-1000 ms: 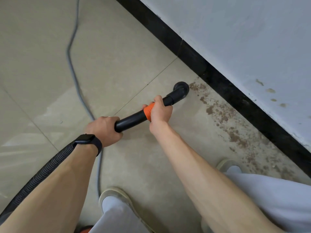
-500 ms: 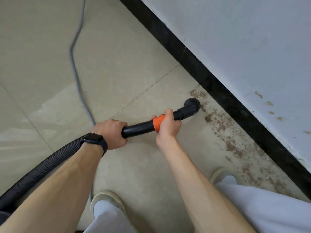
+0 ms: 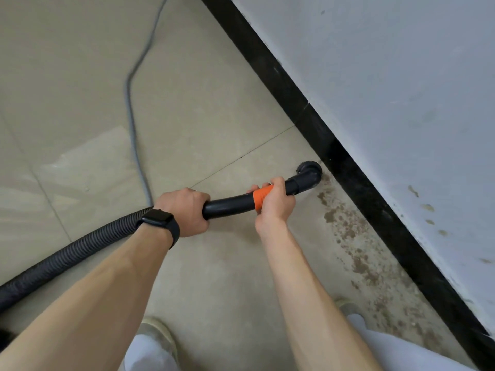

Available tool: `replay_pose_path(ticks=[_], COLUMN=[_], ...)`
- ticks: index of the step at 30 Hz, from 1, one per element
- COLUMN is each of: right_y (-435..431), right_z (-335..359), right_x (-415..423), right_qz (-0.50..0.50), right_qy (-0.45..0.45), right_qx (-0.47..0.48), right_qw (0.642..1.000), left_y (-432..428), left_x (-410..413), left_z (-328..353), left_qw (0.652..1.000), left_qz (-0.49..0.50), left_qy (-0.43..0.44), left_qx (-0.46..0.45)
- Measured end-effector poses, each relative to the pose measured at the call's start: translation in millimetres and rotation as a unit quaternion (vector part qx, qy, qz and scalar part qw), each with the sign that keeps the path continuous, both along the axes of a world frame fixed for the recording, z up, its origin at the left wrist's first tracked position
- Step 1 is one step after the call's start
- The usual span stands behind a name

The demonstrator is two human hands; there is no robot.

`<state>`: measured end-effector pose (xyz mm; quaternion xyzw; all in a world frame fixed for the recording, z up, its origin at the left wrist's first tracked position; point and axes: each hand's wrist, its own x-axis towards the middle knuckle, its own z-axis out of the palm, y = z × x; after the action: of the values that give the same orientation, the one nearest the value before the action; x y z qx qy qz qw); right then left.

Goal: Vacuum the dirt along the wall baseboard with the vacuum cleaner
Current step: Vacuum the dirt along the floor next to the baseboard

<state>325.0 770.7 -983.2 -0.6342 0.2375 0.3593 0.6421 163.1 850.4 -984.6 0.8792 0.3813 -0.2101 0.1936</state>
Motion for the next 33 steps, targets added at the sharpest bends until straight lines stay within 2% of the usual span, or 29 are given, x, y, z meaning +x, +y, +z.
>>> replay_pose_path(ticks=[13, 19, 23, 27, 33], right_y=[-6, 17, 43, 65, 51], right_z=[-2, -3, 0, 4, 5], right_x=[29, 29, 29, 29, 20], right_qz=[-0.041, -0.031, 0.01, 0.045, 0.031], right_qy=[-0.001, -0.006, -0.008, -0.012, 0.008], right_qx=[0.019, 0.002, -0.013, -0.029, -0.019], right_qw=[0.999, 0.999, 1.0, 0.998, 0.999], left_y=[-2, 9, 16, 22, 21], left_x=[35, 28, 18, 13, 2], left_z=[-1, -1, -1, -1, -1], left_qw=[0.999, 0.998, 0.99, 0.985, 0.993], left_qz=[-0.024, 0.037, 0.1, 0.128, 0.075], left_qy=[-0.012, -0.041, -0.099, -0.11, -0.094], left_qx=[0.025, 0.001, 0.023, 0.017, 0.019])
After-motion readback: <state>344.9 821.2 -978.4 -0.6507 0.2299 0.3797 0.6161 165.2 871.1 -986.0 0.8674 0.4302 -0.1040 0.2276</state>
